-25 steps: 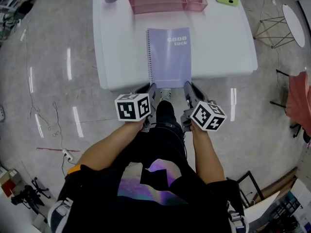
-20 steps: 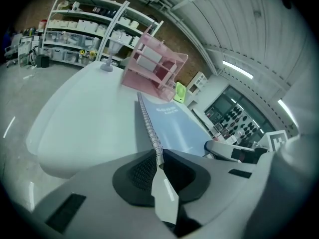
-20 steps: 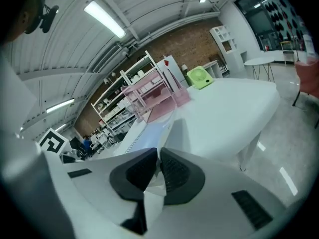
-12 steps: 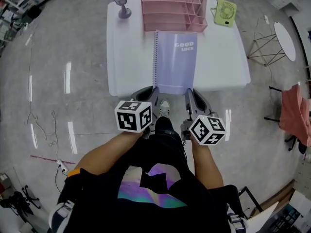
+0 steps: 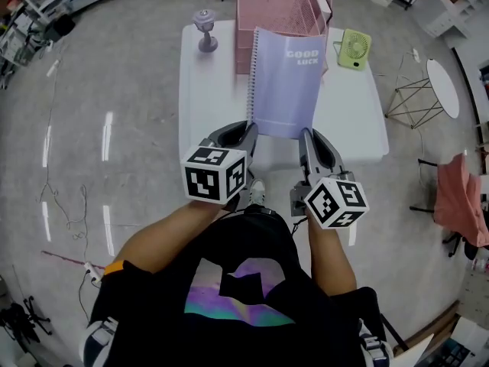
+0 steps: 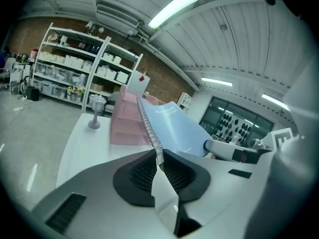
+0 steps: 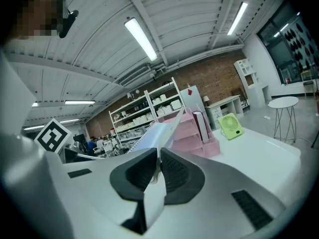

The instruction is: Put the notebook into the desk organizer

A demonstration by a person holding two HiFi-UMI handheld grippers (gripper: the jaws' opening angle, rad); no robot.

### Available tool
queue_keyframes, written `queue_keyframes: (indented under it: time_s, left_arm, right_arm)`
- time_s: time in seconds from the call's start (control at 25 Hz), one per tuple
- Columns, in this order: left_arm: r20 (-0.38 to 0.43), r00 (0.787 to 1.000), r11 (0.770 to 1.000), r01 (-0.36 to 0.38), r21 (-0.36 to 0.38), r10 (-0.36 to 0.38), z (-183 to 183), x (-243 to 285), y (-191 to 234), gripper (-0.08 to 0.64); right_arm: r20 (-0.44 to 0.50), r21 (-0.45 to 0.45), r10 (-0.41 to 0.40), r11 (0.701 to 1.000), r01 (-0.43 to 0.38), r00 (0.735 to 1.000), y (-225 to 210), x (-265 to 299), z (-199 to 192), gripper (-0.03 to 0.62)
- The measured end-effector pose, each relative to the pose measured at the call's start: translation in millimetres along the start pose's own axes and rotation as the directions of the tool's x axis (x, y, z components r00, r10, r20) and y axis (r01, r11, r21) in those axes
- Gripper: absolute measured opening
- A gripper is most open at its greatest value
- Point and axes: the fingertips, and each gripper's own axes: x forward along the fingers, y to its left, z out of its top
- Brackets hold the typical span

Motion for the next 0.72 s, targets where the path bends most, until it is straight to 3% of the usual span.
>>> queue_keyframes:
  time_s: [0.36, 0.72]
  left_arm:
    - [0.091, 0.993, 0.996, -0.077, 0.036, 0.073, 97.8, 52.5, 2.8, 0.043]
    - [0.121, 0.974, 0.979, -0.197, 0.045, 0.190, 192.7, 113.0, 28.4, 0.043]
  right_arm:
    - [0.045, -0.073, 0.080, 0.994, -0.076, 0.996, -24.1, 71.6, 85.7, 0.038]
    - [0.040, -0.103, 0.122, 0.988, -0.117, 0.992, -45.7, 164.7, 154.3, 0.038]
